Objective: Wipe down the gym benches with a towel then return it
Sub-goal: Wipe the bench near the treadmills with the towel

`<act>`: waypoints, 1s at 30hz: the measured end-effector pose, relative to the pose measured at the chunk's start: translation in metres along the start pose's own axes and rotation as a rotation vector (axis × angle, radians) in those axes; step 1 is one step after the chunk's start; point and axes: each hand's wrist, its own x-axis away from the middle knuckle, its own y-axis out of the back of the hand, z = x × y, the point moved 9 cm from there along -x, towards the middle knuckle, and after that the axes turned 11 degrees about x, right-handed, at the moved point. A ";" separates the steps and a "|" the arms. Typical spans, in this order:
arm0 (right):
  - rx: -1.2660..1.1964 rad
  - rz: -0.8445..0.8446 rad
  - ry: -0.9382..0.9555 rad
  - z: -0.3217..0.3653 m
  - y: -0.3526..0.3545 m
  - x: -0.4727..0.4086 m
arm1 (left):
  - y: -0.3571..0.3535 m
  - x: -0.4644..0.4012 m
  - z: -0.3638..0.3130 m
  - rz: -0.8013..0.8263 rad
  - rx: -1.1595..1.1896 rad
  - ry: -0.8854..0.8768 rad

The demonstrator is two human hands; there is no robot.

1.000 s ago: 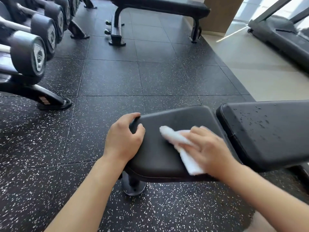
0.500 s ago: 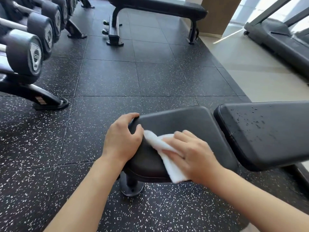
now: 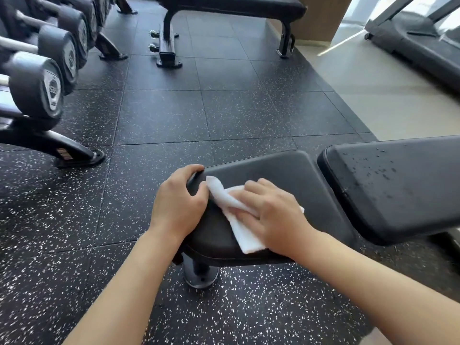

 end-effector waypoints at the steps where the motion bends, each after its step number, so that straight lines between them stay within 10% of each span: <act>1: -0.019 0.013 0.041 0.000 0.006 0.005 | 0.000 0.000 0.000 0.001 0.000 0.002; 6: 0.232 -0.106 -0.423 -0.094 0.036 -0.030 | 0.000 0.002 -0.003 -0.009 -0.021 0.019; 12: 0.009 0.034 -0.058 0.002 -0.006 -0.008 | 0.000 0.004 -0.008 -0.008 -0.037 -0.004; 18: 0.132 -0.052 -0.453 -0.110 0.019 -0.018 | 0.001 0.006 -0.005 -0.017 -0.017 -0.007; 24: 0.052 -0.003 0.014 -0.003 -0.004 -0.023 | 0.003 0.003 0.000 0.007 0.020 -0.008; 30: 0.128 -0.044 -0.339 -0.090 0.015 -0.030 | 0.002 0.008 0.001 -0.013 0.021 -0.012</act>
